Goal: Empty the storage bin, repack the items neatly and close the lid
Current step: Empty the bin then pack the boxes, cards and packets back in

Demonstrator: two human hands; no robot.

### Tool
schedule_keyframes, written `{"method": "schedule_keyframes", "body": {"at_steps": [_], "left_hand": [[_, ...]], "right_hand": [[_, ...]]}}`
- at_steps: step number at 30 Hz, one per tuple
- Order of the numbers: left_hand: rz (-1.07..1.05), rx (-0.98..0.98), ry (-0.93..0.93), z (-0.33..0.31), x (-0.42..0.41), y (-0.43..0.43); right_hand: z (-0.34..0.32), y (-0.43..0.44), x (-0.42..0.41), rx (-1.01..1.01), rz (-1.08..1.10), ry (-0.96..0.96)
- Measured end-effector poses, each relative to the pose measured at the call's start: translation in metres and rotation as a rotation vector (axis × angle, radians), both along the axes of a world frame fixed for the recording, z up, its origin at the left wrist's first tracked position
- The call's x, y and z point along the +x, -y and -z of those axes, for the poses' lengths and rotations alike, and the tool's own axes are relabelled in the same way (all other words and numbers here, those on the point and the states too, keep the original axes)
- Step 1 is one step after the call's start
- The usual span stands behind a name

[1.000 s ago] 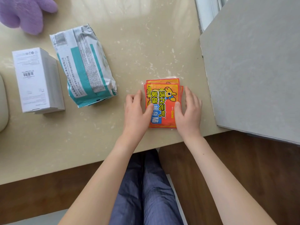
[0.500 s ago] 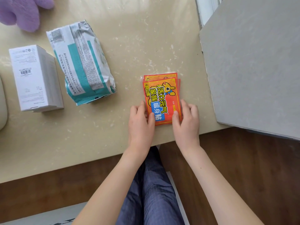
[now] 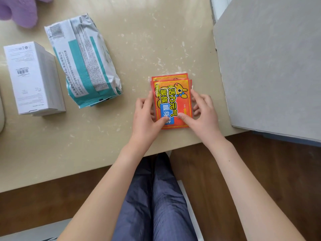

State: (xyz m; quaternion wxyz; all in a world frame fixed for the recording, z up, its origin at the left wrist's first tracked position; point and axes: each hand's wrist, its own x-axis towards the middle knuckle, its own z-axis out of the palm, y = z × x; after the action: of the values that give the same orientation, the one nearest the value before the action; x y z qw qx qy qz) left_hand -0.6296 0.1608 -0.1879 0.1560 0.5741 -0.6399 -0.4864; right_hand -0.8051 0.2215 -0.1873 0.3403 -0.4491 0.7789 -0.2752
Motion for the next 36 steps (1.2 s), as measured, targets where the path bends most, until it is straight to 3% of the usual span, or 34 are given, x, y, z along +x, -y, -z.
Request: {"method": "schedule_keyframes", "body": {"at_steps": [14,22,28,33,36], "left_hand": [[0.054,-0.131,0.143,-0.023,0.004,0.020],[0.262,-0.596,0.241,-0.191,0.023,0.018],[0.275,-0.759,0.256,-0.316,0.049,-0.005],[0.206,-0.796,0.276,-0.352,0.071,-0.032],[0.233,-0.724,0.335,-0.348,0.083,-0.046]], "right_hand": [[-0.025,0.013,-0.006,-0.027,0.016,-0.148],[-0.183,0.006,0.004,-0.273,-0.059,-0.381],[-0.304,-0.018,0.016,-0.443,-0.124,-0.457],[-0.344,-0.038,0.029,-0.443,-0.209,-0.500],[-0.338,-0.046,0.036,-0.305,-0.263,-0.482]]}}
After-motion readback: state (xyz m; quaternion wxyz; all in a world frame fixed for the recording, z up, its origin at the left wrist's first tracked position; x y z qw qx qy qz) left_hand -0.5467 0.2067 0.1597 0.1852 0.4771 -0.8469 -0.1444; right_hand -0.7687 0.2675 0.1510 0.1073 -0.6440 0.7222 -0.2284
